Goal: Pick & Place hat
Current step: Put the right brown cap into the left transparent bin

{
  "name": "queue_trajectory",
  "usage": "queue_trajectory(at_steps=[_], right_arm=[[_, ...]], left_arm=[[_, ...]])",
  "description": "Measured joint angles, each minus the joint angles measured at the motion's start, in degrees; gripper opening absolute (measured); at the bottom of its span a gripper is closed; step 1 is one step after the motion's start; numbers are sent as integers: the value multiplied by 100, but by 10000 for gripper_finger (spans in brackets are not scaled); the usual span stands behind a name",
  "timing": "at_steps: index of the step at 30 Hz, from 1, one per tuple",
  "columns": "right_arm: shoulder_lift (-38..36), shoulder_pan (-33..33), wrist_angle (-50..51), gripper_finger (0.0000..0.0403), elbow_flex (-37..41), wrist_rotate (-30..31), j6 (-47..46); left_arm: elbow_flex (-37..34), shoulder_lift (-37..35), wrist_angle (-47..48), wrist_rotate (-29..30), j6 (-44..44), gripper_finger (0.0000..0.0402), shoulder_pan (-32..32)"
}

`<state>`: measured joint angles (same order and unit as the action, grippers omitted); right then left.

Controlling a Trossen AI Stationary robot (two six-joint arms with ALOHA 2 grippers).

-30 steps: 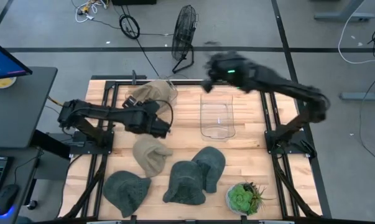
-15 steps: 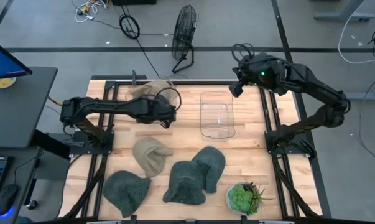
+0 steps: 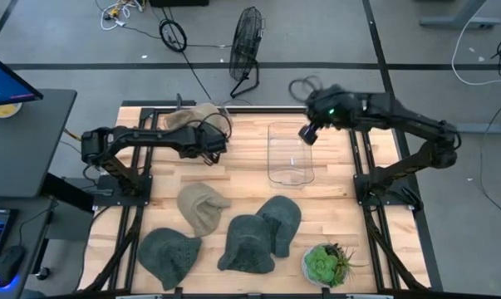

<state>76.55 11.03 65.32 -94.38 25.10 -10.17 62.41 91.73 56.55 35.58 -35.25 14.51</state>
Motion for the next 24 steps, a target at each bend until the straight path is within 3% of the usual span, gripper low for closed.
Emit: queue_trajectory(at_steps=[5,10,17,24], right_arm=[[11,-173,-738,1,1118,-588,31],[14,-358,-1827,1,2160,-714,36],[13,-542,-2430,0,2804,-714,63],[11,-649,-2700,1,2880,-714,-32]], left_arm=[[206,0,291,257,191,3,73],[69,6,348,155,376,3,355],[-589,15,129,39,460,3,957],[-1194,-22,-1502,-1066,1403,2,1523]])
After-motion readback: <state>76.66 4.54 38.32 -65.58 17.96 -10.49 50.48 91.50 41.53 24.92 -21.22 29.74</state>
